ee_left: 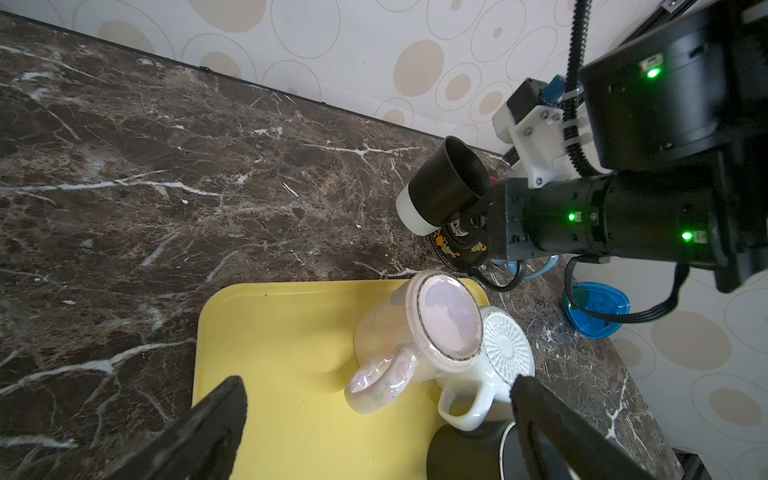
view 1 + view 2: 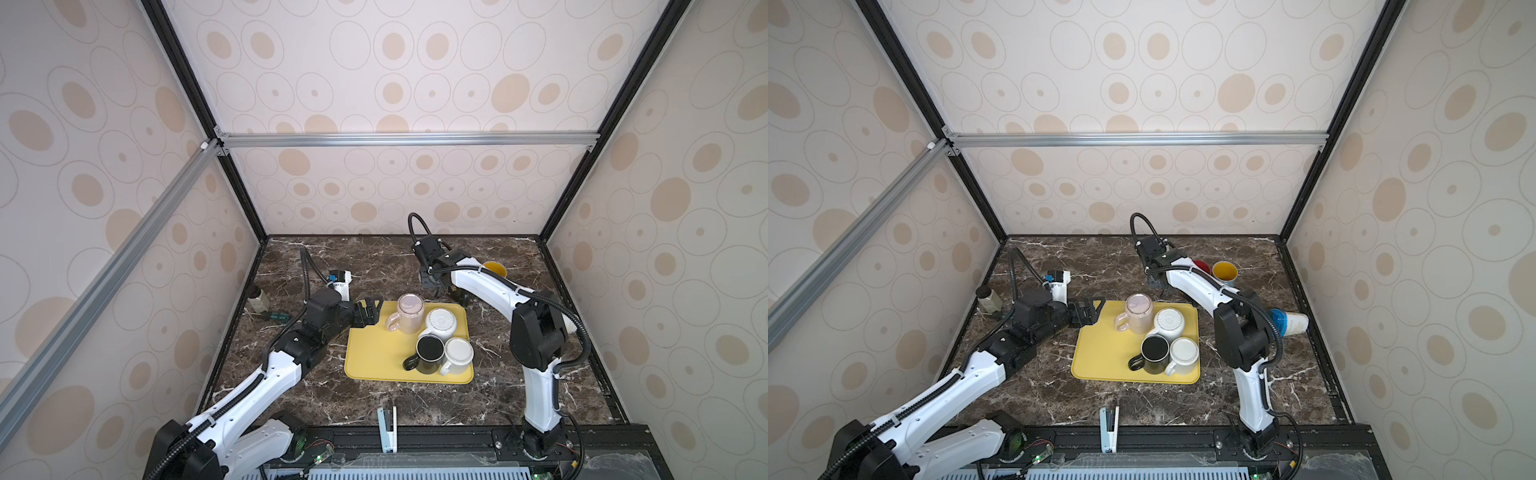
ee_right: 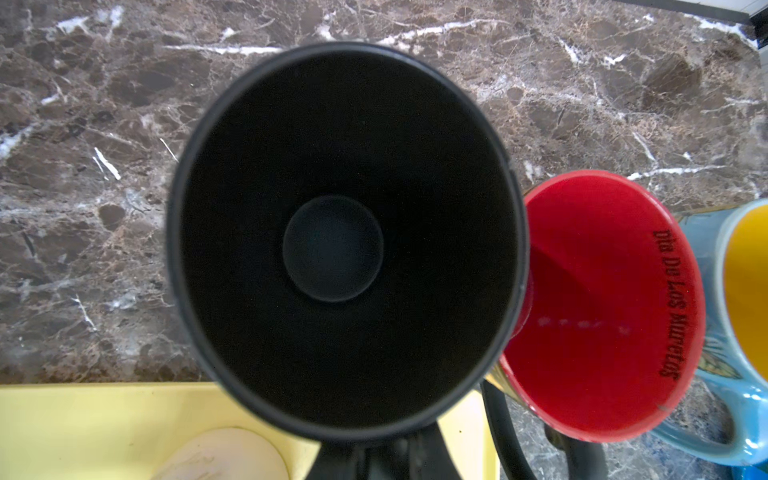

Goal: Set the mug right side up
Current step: 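Lower the black mug upright beside the skull mug with the right gripper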

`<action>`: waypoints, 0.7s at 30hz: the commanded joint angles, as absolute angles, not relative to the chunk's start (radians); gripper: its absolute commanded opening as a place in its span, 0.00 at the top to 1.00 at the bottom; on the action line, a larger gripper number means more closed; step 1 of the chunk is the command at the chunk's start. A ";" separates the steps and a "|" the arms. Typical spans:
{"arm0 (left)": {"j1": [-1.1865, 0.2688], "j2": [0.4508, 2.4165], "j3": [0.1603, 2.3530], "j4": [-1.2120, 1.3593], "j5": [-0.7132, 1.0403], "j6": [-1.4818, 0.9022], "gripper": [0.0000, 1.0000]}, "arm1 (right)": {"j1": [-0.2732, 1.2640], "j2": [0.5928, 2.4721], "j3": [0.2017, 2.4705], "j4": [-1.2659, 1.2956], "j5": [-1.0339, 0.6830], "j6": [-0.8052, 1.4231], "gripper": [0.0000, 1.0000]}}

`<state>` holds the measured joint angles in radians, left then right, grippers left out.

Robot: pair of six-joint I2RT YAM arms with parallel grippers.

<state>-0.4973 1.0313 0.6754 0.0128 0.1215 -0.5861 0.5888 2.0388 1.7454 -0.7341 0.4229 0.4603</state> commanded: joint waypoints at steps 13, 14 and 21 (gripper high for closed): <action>-0.491 1.029 0.637 0.054 0.134 -0.593 0.00 | 0.599 2.033 1.684 -0.701 0.489 0.477 1.00; -0.491 1.025 0.632 0.056 0.132 -0.595 0.00 | 0.601 2.039 1.684 -0.701 0.500 0.472 1.00; -0.491 1.019 0.617 0.061 0.129 -0.597 0.00 | 0.629 2.078 1.707 -0.720 0.587 0.466 1.00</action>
<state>-0.4973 1.0313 0.6205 0.0368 0.1303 -0.5884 0.6170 2.0613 1.6787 -0.7235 0.4885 0.4614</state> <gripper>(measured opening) 0.998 0.136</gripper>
